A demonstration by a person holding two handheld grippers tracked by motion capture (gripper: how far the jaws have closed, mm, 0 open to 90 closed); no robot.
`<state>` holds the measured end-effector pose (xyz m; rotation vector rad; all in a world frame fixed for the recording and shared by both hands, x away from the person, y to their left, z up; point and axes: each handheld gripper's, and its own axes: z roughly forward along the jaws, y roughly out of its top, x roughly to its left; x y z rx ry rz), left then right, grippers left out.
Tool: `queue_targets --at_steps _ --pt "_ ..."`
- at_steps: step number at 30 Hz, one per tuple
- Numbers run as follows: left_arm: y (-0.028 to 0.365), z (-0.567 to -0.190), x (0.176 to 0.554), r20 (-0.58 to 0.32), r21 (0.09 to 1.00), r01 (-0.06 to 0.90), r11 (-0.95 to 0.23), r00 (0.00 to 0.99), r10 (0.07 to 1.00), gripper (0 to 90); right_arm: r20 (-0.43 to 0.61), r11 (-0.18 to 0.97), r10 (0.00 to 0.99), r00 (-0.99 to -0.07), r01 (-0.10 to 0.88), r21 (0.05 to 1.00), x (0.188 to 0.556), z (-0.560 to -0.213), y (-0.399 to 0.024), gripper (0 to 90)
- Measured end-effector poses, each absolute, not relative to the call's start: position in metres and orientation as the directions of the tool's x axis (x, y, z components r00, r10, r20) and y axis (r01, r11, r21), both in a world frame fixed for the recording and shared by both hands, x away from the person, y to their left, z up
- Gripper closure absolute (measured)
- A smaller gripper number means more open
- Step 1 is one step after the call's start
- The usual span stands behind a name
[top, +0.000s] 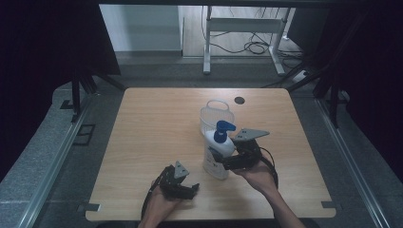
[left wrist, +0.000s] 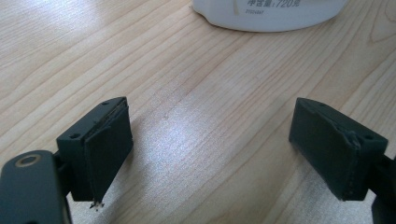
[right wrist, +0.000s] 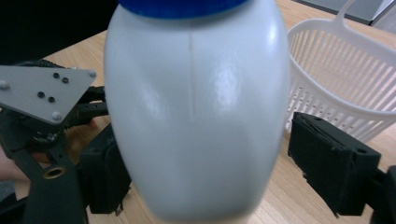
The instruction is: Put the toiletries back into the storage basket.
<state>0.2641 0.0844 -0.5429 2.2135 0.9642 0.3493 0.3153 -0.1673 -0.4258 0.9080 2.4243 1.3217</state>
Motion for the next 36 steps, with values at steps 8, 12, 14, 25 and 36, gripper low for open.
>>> queue_targets --at_steps 8,12,14,25,36 --pt "0.084 -0.543 0.264 -0.023 0.685 0.538 -0.490 0.689 0.724 12.8 0.100 0.389 0.602 -0.793 0.400 0.830 0.318 -0.424 -0.159 27.5" --pt "0.084 -0.543 0.264 -0.022 0.686 0.538 -0.490 0.689 0.725 12.8 0.063 0.409 0.595 -0.801 0.369 0.835 0.319 -0.421 -0.157 35.4" --pt "0.084 -0.543 0.264 -0.023 0.686 0.539 -0.488 0.687 0.727 12.8 0.058 0.411 0.594 -0.803 0.364 0.836 0.319 -0.420 -0.157 35.8" --pt "0.084 -0.543 0.265 -0.023 0.687 0.540 -0.486 0.685 0.728 12.8 0.020 0.463 0.571 -0.820 0.343 0.818 0.320 -0.415 -0.157 38.0" --pt "0.084 -0.543 0.265 -0.022 0.685 0.539 -0.490 0.687 0.726 12.8 0.023 0.490 0.512 -0.859 0.313 0.814 0.329 -0.403 -0.160 38.1"
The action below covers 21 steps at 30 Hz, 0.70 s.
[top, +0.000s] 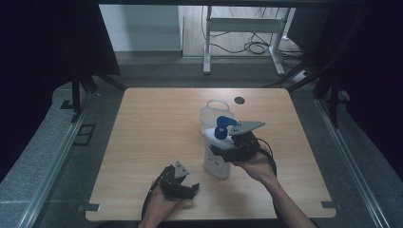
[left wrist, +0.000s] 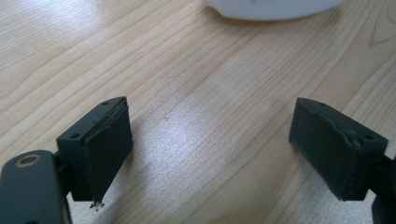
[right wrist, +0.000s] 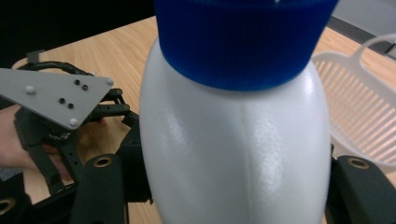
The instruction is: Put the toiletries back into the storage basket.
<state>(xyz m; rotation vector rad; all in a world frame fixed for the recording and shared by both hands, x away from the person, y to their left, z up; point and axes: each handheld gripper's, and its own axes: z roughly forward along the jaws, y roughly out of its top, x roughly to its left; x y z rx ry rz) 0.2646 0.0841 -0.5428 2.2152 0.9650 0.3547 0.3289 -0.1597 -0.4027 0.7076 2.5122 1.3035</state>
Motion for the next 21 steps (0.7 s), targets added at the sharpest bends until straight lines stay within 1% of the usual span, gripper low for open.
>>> queue_targets --at_steps 11,21 --pt "0.084 -0.543 0.265 -0.019 0.685 0.538 -0.492 0.688 0.725 12.8 0.027 0.504 0.431 -0.902 0.265 0.822 0.341 -0.381 -0.163 38.1" --pt "0.084 -0.543 0.265 -0.019 0.684 0.537 -0.494 0.690 0.724 12.8 -0.005 0.525 0.369 -0.929 0.204 0.826 0.350 -0.359 -0.164 38.1"
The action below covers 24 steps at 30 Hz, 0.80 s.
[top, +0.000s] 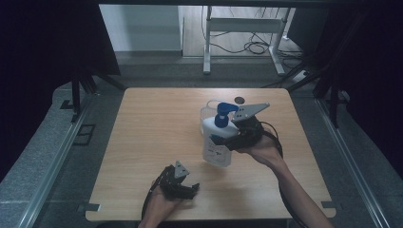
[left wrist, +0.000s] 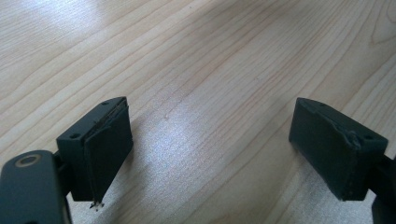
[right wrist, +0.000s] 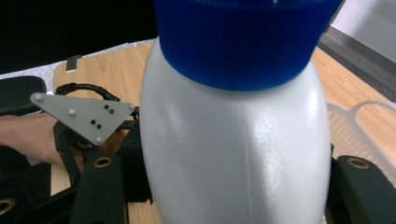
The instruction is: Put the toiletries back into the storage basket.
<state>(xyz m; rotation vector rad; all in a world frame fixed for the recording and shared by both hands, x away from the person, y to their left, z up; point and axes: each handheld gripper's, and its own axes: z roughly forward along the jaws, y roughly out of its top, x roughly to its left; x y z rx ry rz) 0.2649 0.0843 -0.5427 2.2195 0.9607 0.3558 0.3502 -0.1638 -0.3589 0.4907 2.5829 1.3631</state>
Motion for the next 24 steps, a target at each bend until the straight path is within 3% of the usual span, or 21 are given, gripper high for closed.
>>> queue_targets --at_steps 24 --pt "0.083 -0.543 0.265 -0.028 0.690 0.542 -0.480 0.682 0.730 12.8 -0.036 0.535 0.313 -0.949 0.145 0.833 0.384 -0.319 -0.162 38.2"
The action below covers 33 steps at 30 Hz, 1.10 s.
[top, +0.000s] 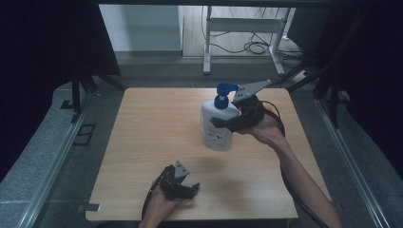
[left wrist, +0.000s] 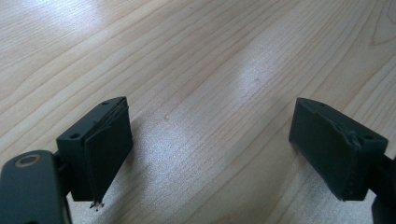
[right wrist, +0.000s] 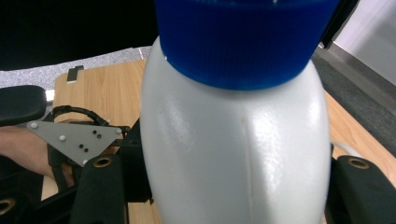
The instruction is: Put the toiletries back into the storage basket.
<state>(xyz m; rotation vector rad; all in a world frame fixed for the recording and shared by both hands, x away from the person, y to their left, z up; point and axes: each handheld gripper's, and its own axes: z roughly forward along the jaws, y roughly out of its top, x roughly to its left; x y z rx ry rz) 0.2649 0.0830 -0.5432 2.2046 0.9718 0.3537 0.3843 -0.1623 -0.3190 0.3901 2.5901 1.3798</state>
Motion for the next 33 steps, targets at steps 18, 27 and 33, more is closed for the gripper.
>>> queue_targets --at_steps 18,27,33 --pt "0.083 -0.543 0.265 -0.026 0.685 0.542 -0.487 0.686 0.727 12.7 -0.062 0.539 0.330 -0.942 0.134 0.832 0.410 -0.298 -0.156 38.2" --pt "0.083 -0.543 0.265 -0.026 0.685 0.542 -0.487 0.686 0.727 12.7 -0.072 0.545 0.345 -0.936 0.138 0.827 0.425 -0.295 -0.155 38.2" --pt "0.083 -0.543 0.265 -0.026 0.685 0.542 -0.487 0.686 0.727 12.6 -0.069 0.543 0.363 -0.929 0.151 0.826 0.436 -0.295 -0.154 38.2"
